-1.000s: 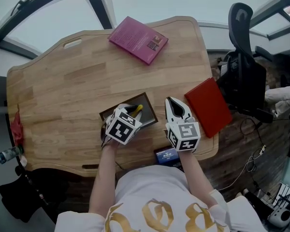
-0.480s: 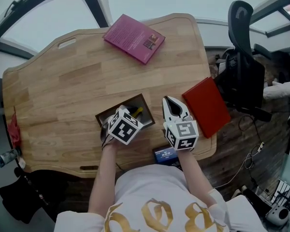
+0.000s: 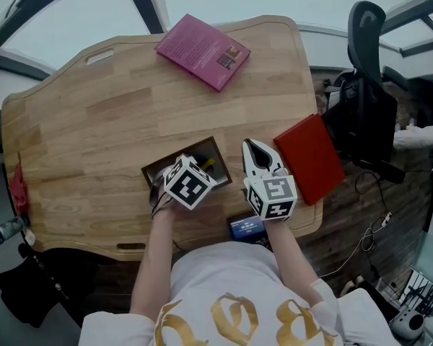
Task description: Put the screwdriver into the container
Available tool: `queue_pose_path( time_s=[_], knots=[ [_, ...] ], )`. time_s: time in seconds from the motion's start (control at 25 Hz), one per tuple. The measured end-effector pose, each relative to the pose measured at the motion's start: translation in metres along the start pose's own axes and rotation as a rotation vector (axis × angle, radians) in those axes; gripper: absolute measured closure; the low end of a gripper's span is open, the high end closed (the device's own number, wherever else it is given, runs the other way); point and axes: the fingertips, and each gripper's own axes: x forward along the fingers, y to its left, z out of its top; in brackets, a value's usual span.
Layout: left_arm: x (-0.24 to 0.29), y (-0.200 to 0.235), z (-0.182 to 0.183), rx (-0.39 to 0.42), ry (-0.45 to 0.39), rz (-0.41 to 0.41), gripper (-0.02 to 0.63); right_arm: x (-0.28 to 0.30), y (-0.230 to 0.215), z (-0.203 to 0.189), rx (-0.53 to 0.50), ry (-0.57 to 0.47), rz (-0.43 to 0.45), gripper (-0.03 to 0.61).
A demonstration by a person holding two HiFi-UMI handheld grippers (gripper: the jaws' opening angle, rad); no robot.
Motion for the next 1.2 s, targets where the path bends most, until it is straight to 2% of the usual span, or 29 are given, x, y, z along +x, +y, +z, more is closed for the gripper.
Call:
queue_pose_path(
  time_s=[0.28, 0.44, 0.76, 1.2],
  knots=[
    [0.005, 0.0, -0.005, -0.025, 0.045, -0.03, 0.537, 0.0, -0.005, -0.003, 0.004, 0.008, 0.001, 0.546],
    [0.007, 0.004, -0.007, -0.022, 0.054, -0.017, 0.537, 0.0, -0.007, -0.004, 0.006, 0.01, -0.001, 0.546],
    [0.008, 0.0, -0.004, -0.038, 0.057, -0.039, 0.537, -0.001, -0.01, -0.008, 0.014, 0.016, 0.002, 0.546],
    [0.013, -0.003, -0.007, -0.041, 0.102, -0.062, 0.532, 0.0, -0.011, -0.01, 0.023, 0.016, 0.002, 0.546]
  ],
)
